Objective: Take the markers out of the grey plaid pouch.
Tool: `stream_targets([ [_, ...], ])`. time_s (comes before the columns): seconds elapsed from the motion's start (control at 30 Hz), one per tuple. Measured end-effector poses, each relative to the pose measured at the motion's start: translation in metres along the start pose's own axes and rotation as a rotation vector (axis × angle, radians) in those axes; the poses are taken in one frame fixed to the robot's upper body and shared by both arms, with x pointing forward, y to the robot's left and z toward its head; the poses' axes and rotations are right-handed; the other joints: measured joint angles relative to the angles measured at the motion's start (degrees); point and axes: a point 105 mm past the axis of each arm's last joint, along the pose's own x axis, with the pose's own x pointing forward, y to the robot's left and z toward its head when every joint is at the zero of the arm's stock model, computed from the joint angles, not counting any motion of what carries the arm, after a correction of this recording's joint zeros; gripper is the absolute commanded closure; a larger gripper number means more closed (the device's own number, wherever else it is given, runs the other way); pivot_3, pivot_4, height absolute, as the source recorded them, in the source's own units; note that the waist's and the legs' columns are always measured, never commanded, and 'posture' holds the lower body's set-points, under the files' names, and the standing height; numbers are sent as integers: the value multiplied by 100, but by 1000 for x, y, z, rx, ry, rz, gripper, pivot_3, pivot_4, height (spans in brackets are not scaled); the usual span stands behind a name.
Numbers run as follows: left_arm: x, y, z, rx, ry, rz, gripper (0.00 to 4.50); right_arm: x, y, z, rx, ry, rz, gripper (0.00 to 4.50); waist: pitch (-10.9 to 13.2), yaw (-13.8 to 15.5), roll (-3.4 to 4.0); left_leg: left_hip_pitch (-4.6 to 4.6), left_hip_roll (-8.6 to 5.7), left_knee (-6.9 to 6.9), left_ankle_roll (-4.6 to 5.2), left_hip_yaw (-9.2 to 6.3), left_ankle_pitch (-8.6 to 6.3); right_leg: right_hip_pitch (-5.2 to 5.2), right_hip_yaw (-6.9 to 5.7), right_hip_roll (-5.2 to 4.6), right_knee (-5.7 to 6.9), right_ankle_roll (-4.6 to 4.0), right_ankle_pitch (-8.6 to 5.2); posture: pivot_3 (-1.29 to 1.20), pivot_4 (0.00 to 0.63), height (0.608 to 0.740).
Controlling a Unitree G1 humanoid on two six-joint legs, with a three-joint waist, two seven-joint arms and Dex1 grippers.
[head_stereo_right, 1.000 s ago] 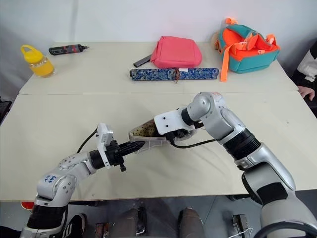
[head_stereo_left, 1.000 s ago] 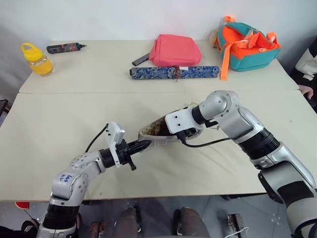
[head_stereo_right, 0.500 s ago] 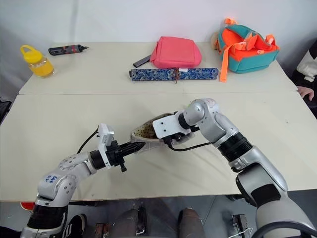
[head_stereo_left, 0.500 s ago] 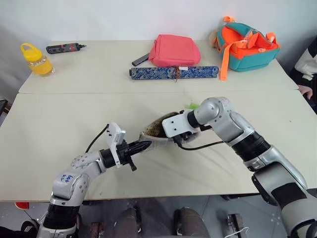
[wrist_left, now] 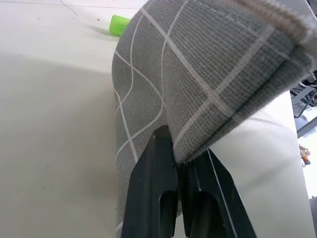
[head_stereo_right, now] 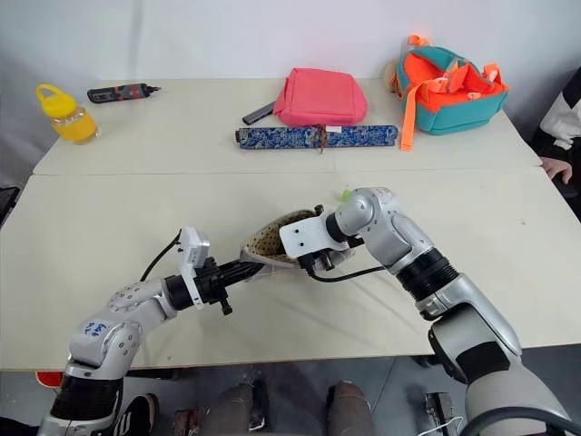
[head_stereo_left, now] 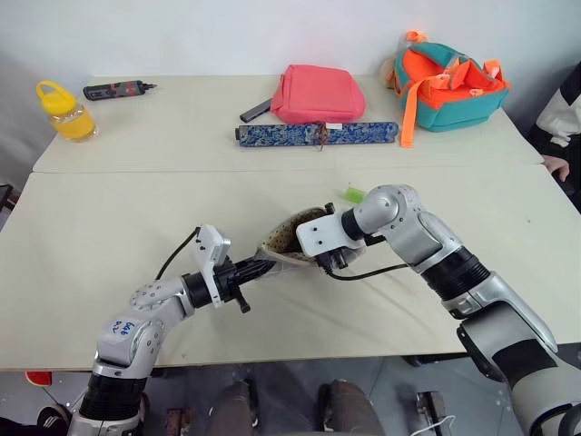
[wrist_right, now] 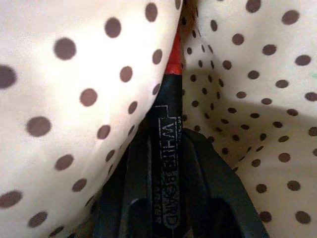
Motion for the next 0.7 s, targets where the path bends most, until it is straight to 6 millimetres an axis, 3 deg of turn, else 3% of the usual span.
stream_targets([
  [0.27,-2,8,4,63,-16,42,4500,-9,-9,4,94,-90,-54,3999,0,8,0,-7,0,0,0,0,0,-7,0,0,0,0,0,0,150,740],
  [0.4,-9,19,13,129,-38,101,4500,-28,-23,12,138,-177,-132,3999,0,40,0,-19,-2,-4,0,0,0,-18,0,-1,-4,0,0,0,150,740],
  [0.57,-14,31,20,170,-51,142,4500,-67,-45,25,157,-271,-258,3999,1,55,0,-21,-3,-13,0,1,0,-22,-3,-2,-7,0,0,0,150,740],
  [0.7,-20,46,25,228,-66,200,4500,-74,-47,32,201,-347,-270,3999,1,55,0,-23,-4,-11,0,2,0,-24,-4,-2,-5,0,0,0,150,740],
])
